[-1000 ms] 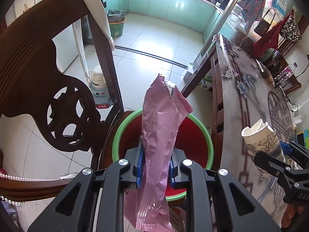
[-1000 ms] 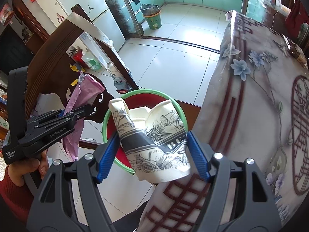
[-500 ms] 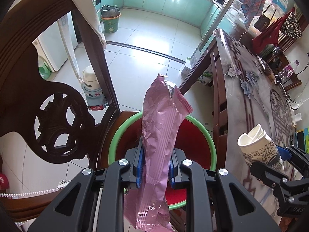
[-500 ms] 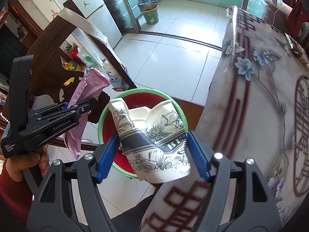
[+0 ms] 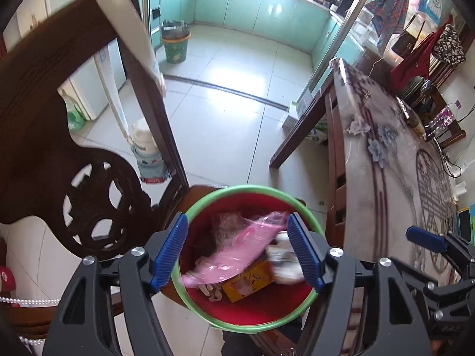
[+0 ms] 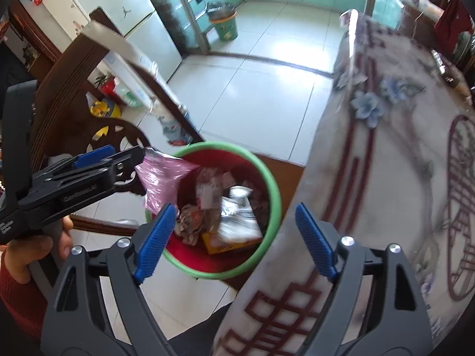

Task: Collect trash

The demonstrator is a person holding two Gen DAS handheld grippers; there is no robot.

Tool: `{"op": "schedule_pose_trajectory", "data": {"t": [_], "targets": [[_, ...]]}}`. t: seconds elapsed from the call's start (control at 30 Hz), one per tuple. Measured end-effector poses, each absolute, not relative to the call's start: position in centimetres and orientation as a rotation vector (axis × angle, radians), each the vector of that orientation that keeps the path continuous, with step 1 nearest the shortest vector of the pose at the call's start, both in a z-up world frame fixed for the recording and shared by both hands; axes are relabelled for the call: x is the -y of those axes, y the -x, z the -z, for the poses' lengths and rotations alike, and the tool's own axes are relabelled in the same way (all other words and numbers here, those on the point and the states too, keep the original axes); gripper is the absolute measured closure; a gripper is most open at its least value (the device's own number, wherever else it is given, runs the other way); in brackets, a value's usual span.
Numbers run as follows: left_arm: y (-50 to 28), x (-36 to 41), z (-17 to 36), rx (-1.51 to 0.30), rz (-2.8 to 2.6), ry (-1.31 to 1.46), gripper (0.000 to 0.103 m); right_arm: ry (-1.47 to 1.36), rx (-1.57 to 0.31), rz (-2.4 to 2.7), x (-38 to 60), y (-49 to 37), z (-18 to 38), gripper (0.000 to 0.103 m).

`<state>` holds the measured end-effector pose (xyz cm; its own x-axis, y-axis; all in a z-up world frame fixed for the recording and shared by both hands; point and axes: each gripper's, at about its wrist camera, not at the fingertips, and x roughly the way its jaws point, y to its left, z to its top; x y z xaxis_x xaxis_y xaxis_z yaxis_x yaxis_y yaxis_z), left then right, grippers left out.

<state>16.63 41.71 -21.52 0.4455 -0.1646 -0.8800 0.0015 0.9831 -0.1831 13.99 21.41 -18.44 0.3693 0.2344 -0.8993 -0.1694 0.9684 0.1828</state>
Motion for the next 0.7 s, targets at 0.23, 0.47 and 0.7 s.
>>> {"op": "schedule_pose_trajectory", "data": {"t": [0.23, 0.47, 0.7], "targets": [[-15.2, -38.8, 11.9, -0.812, 0.101, 0.135, 0.008, -0.003, -0.777, -0.168, -16.9, -11.0, 8.4, 0.005], [-12.5, -34.6, 1.8, -0.461, 0.132, 0.107, 0.008, -0.040, -0.321, 0.036, -11.0, -4.4, -1.0, 0.005], [-10.7, -30.3, -2.5, -0.374, 0.175, 0.113, 0.008, -0.037, -0.214, 0.099, -9.4, -0.8, -2.3, 0.004]]}}
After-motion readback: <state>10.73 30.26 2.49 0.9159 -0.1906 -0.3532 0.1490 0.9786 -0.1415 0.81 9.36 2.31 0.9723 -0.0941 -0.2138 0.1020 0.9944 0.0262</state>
